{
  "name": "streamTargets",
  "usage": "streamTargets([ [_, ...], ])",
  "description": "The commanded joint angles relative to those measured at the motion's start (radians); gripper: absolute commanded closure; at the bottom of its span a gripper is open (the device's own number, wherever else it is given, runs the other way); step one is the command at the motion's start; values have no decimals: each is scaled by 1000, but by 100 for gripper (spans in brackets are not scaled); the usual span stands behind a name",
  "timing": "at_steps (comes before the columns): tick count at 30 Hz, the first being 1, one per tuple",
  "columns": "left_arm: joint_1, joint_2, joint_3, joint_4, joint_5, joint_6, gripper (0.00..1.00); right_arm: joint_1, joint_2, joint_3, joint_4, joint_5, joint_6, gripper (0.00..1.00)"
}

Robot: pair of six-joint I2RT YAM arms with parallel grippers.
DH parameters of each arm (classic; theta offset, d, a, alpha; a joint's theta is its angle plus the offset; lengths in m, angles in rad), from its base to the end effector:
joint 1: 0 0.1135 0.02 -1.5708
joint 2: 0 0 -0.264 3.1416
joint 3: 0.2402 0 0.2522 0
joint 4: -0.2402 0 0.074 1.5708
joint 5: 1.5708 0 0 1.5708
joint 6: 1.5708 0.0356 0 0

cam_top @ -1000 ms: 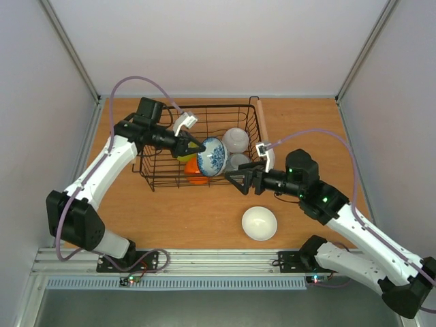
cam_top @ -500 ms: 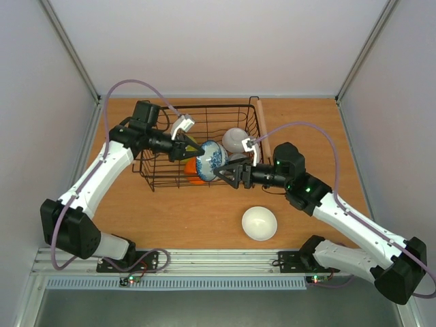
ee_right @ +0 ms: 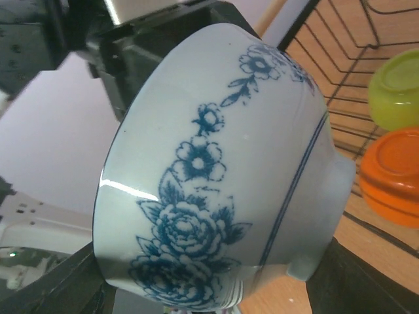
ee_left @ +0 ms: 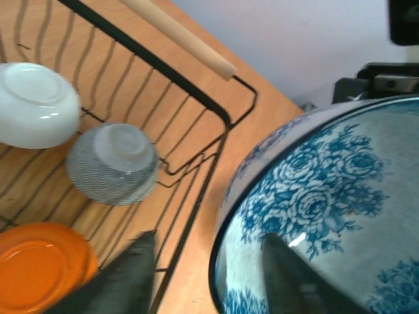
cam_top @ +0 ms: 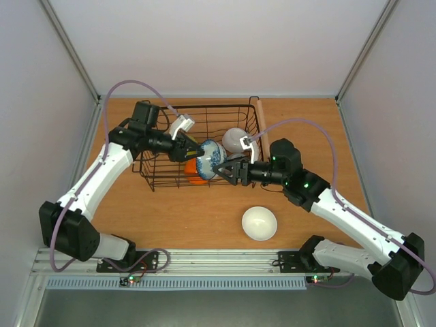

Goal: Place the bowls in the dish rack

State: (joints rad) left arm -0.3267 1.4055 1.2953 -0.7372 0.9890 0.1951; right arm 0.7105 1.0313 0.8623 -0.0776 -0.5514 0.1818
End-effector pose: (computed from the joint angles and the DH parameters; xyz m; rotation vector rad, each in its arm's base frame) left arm 0.2638 -0.1208 0.3365 1.0036 2.0148 -1.2415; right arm 0.1676 0.1688 0.3325 -0.8933 1.7101 1.1145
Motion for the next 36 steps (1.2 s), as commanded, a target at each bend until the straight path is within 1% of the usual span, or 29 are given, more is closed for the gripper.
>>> streamTargets([
  [1,-6,-82,7,77,-301,-42,27,-2,1,124,-171,118,-128,99],
  [2,-7,-99,9,84,-395,-50,18,-2,16,161,-228,148,-153,99],
  [4,-5,-138,-3,119,-561,-43,7,-3,72,251,-331,211,-217,99],
  [5,-5,-158,-9,135,-640,-40,4,-3,114,302,-388,239,-241,99],
  [8,0,-218,-33,189,-869,-5,1,-3,275,500,-532,310,-311,99],
  [11,27,-285,-60,247,-1006,29,1,-3,486,692,-653,321,-386,99],
  [13,55,-321,-70,263,-1031,35,1,-1,611,814,-702,280,-436,99],
  [16,68,-337,-64,249,-1044,35,1,14,774,991,-773,233,-514,99],
  [20,69,-336,-79,252,-1028,34,1,62,960,1206,-879,279,-609,99],
  [24,70,-330,-90,257,-1022,35,1,90,1101,1402,-970,305,-660,99],
  [30,70,-324,-99,260,-1016,35,1,115,1271,1605,-1072,329,-693,99],
  [36,72,-329,-100,266,-1022,35,0,144,1384,1697,-1108,443,-719,99],
])
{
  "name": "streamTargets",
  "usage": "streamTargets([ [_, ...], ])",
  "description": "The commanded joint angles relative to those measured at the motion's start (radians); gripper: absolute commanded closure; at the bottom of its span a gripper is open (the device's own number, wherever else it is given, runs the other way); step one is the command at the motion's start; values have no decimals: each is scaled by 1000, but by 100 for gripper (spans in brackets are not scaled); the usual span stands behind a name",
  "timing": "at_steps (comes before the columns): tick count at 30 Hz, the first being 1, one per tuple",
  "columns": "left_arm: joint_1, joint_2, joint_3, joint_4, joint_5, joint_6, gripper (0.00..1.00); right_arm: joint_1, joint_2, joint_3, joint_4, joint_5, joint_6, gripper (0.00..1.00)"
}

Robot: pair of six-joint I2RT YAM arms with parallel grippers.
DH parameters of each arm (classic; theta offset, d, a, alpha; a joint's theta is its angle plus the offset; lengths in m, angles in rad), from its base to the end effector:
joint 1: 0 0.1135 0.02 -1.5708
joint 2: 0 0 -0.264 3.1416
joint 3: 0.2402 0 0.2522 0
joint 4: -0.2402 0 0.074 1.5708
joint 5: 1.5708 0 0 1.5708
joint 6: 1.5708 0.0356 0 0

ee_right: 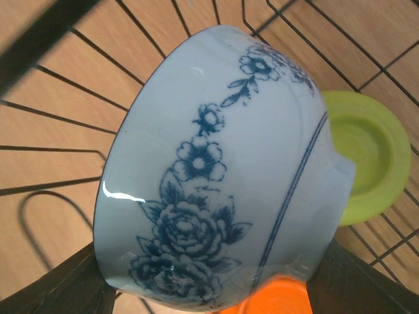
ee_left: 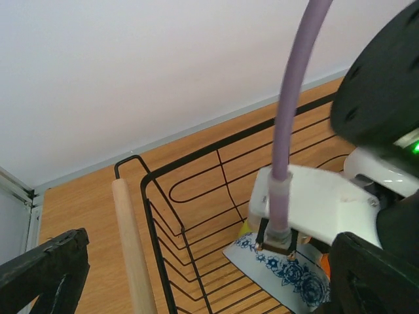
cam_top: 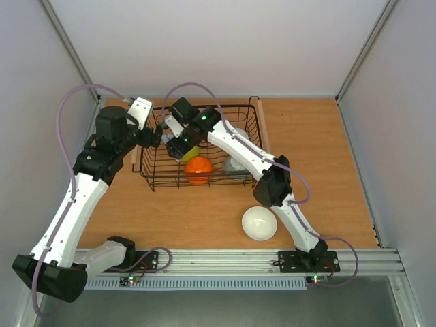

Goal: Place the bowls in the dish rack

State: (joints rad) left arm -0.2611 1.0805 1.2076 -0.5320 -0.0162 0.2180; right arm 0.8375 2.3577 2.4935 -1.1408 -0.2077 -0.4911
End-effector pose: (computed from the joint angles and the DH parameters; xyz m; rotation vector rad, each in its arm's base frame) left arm 0.2241 -0.0593 0.3938 0.4585 1.9217 -0.0121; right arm 0.3291 0.3763 0.3006 -1.6597 1.9923 0.3959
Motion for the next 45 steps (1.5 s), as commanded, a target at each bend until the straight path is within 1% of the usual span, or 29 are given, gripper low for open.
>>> streamTargets([
  [1,6,-5,-14,60,-20,9,1,20,71,71,-43,120,-53,99],
  [7,5,-5,-17,60,-21,9,1,27,144,108,-31,202,-74,99],
  [12,6,-4,-21,61,-16,8,1,51,171,104,6,317,-108,99],
  [20,5,-8,-26,66,-18,11,1,137,211,71,138,516,-265,99],
  [25,7,-16,-28,65,-23,12,1,160,234,21,265,622,-357,99],
  [29,7,-16,-31,68,-22,12,1,167,258,-9,333,645,-428,96],
  [33,6,-18,-32,74,-44,14,1,173,259,-95,459,658,-533,95],
  [36,8,-22,-30,79,-77,14,1,175,277,-98,467,646,-551,94],
  [37,8,-22,-30,78,-83,15,1,175,281,-99,465,642,-551,92],
  [38,7,-22,-30,79,-86,15,1,175,284,-99,460,639,-552,88],
  [40,7,-19,-29,82,-84,15,1,176,287,-101,448,632,-548,72],
  [41,7,-18,-31,82,-84,13,1,176,287,-104,445,629,-546,62],
  [42,7,-16,-32,84,-82,15,1,176,287,-109,446,629,-544,55],
  [45,7,-12,-33,86,-80,15,1,176,278,-131,456,626,-543,39],
])
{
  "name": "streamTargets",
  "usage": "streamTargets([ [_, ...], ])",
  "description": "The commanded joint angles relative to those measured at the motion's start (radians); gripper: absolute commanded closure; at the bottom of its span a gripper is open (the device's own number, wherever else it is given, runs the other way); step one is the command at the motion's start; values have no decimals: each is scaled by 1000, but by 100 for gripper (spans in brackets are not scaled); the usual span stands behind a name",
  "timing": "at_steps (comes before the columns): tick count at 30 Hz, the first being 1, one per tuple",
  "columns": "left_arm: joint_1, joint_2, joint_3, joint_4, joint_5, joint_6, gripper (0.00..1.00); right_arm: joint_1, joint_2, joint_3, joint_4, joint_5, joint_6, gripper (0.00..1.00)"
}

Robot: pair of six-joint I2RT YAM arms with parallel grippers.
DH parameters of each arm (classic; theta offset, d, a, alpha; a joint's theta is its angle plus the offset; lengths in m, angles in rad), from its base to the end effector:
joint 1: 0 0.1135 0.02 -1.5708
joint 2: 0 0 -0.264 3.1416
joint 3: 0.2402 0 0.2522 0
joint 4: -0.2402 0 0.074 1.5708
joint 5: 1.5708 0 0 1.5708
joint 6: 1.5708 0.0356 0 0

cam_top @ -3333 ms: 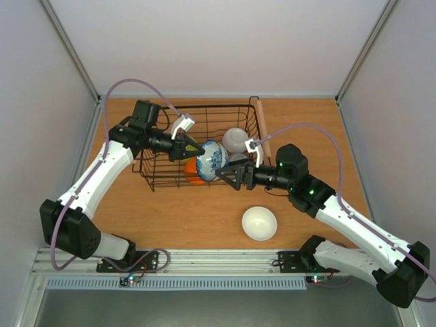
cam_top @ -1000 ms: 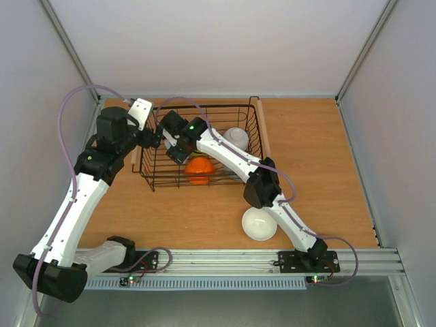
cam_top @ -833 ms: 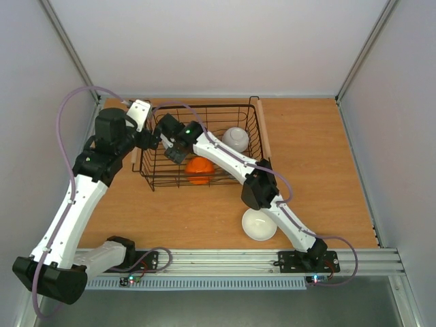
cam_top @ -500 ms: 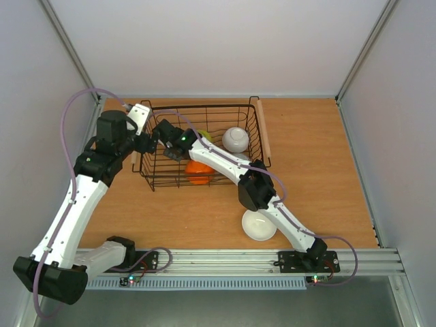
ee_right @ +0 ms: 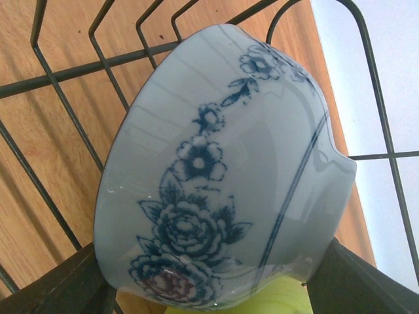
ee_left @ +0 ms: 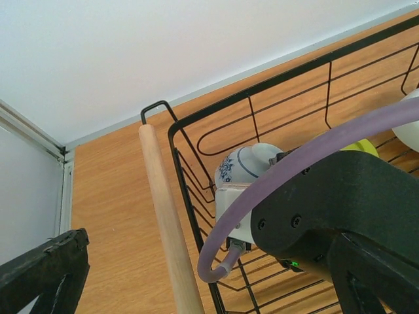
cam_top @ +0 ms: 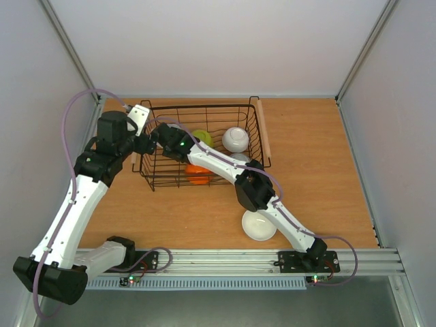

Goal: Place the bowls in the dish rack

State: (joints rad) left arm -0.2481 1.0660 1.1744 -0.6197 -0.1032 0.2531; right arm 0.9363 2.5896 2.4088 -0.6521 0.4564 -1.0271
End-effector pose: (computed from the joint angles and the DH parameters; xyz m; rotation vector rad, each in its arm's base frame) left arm 0.2188 -0.0516 0.3772 0.4549 2.0307 0.1105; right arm 0.3492 0.4480 0.1885 -1.8469 1.4895 -0.5898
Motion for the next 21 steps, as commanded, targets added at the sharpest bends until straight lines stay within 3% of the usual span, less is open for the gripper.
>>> streamTargets([
  [1,-6,2,1,174,6,-19,1,78,45,-52,-31,-41,-6,29],
  [3,-6,2,0,174,7,-18,0,78,39,-61,-30,-51,-2,10],
  [5,-5,2,1,172,7,-16,1,77,28,-74,-29,-70,6,2],
  [15,-5,-7,7,167,-5,-14,1,79,-99,-222,24,-127,47,1],
  [21,-5,-14,9,165,-6,-14,1,79,-263,-387,100,-165,73,1],
])
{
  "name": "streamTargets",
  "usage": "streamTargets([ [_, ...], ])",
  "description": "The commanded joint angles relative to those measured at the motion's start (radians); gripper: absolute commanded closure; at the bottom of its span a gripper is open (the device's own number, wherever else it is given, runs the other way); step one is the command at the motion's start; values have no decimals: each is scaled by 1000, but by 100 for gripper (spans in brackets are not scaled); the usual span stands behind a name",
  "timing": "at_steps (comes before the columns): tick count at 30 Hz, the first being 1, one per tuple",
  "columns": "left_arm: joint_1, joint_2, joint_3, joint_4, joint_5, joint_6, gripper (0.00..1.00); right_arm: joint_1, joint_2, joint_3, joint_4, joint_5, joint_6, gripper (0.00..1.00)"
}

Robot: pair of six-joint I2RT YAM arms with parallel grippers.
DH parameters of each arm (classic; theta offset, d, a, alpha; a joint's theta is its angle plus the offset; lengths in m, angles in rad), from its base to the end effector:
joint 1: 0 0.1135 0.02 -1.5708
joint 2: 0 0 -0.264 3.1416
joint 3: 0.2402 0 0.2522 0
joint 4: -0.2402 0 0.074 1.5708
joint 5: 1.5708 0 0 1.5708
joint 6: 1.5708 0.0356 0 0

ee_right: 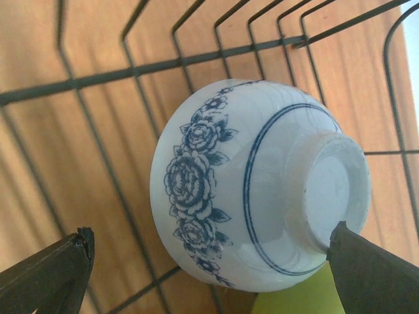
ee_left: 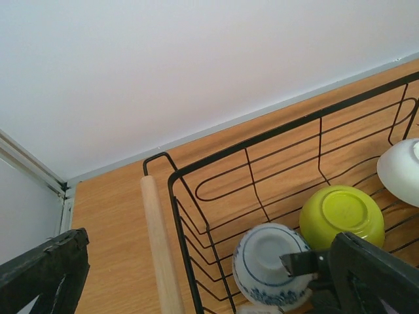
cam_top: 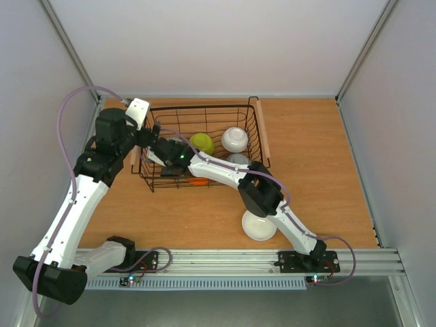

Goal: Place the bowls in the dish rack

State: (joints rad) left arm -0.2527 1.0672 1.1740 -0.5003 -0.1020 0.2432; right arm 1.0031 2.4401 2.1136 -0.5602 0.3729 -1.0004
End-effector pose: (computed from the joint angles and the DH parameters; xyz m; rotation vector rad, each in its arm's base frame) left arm 0.2244 -0.0542 0.3885 0.4167 1.9186 0.0939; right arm 0.3016 0.4489 0.1791 -1.9522 1.4418 -0.4556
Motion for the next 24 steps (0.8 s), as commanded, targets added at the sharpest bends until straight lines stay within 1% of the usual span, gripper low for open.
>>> streamTargets([
  [1,-1,-16,9,45,-6,-5,1,12,-139,-118,17,-99,52,1],
  [4,-1,-16,9,46,-1,-7,1,12,-190,-171,35,-136,65,1],
  [9,-1,-22,9,40,2,-7,1,11,-195,-170,22,-153,62,1],
  [13,0,-27,9,37,4,-7,1,11,-225,-210,56,-152,77,1],
  [17,-1,-23,9,37,10,-7,1,1,-342,-284,108,-182,123,1],
  [19,-1,-27,11,37,11,-10,1,-17,-406,-328,129,-218,153,1],
  [24,-1,-33,22,29,17,-15,1,-79,-509,-403,149,-263,220,1],
])
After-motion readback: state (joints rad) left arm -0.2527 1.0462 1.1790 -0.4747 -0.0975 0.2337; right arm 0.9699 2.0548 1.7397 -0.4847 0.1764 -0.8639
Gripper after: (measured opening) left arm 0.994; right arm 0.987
